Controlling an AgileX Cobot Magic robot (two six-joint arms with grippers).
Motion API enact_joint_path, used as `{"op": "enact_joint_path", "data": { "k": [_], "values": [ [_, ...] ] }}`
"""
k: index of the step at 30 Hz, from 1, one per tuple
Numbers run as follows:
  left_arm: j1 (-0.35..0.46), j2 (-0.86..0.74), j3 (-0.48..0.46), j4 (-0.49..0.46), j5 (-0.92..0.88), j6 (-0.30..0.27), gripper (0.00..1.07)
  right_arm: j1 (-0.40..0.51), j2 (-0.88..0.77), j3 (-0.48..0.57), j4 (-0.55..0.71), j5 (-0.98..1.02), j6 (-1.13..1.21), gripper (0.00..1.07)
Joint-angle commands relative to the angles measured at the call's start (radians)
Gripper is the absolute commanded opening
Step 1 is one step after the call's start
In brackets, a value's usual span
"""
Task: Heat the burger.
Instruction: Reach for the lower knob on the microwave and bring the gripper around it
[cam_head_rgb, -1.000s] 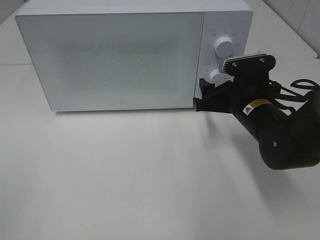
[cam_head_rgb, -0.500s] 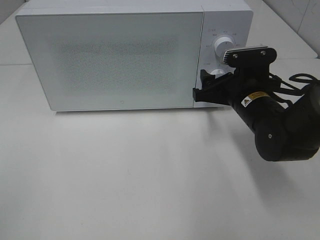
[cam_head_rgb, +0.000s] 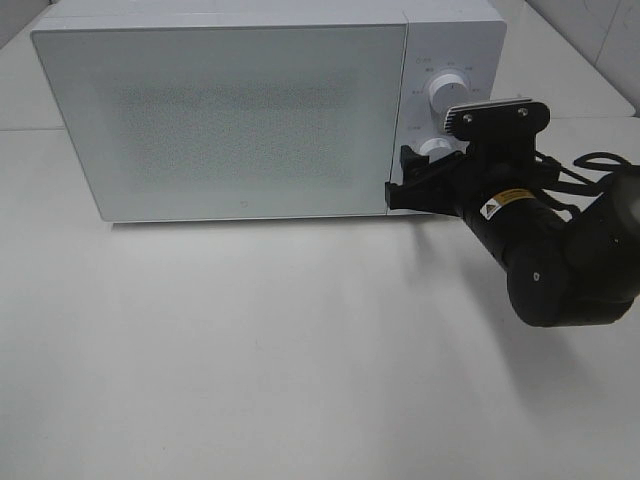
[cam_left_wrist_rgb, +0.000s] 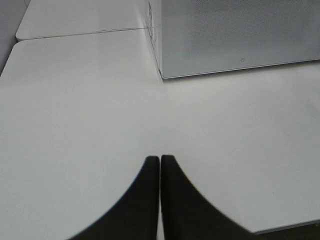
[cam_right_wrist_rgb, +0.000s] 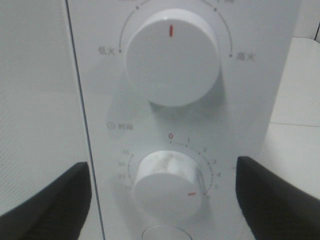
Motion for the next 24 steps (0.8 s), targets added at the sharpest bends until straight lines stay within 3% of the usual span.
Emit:
{"op": "enact_joint_path", "data": {
  "k": [1,24],
  "values": [
    [0.001,-0.006,0.003,-0.003,-0.012,0.003,0.0,0.003,0.024,-0.007,-0.002,-0.026,0.016,0.73],
    [0.001,-0.006,0.003,-0.003,-0.012,0.003,0.0,0.003,0.043,-0.047,-0.01,-0.033,0.016,0.73]
  ]
}}
